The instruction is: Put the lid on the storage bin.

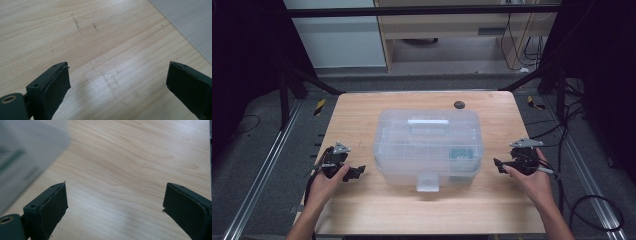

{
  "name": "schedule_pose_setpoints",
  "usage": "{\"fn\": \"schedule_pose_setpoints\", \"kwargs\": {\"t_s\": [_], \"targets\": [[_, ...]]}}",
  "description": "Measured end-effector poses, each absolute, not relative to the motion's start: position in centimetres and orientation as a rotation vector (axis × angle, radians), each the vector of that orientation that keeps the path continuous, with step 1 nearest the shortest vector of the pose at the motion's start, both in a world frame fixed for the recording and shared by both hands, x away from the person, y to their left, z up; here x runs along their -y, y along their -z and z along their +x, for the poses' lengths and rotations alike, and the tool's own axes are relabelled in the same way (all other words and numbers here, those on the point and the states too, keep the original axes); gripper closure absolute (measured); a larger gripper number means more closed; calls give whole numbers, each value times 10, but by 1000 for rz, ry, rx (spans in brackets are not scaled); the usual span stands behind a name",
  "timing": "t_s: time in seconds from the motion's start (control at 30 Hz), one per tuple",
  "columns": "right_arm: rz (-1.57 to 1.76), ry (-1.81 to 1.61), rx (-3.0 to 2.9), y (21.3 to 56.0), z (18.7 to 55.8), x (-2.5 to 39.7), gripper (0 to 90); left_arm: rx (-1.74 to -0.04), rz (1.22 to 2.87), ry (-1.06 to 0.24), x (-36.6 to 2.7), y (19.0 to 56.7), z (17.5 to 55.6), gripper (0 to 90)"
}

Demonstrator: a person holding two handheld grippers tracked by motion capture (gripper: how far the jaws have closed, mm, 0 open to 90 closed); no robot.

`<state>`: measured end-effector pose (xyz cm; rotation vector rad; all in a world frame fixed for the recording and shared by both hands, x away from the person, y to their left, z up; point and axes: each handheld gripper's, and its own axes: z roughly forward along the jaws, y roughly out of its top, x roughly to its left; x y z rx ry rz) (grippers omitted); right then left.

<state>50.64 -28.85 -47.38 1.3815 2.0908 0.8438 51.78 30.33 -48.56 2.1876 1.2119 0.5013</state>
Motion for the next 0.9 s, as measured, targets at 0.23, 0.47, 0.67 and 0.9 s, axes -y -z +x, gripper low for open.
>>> {"fn": "schedule_pose_setpoints", "kwargs": {"t_s": [0.23, 0.47, 0.67, 0.9], "targets": [[1538, -750, -1970, 497, 532, 293, 92, -1235, 2185, -487, -301, 498, 533, 36], [1626, -806, -1907, 509, 540, 292, 63, -1223, 2125, -510, -301, 505, 541, 0], [1636, -824, -1884, 512, 541, 290, 20, -1209, 2085, -528, -301, 508, 542, 0], [1654, -803, -1868, 512, 539, 288, 4, -1211, 2085, -530, -301, 508, 542, 0]]}}
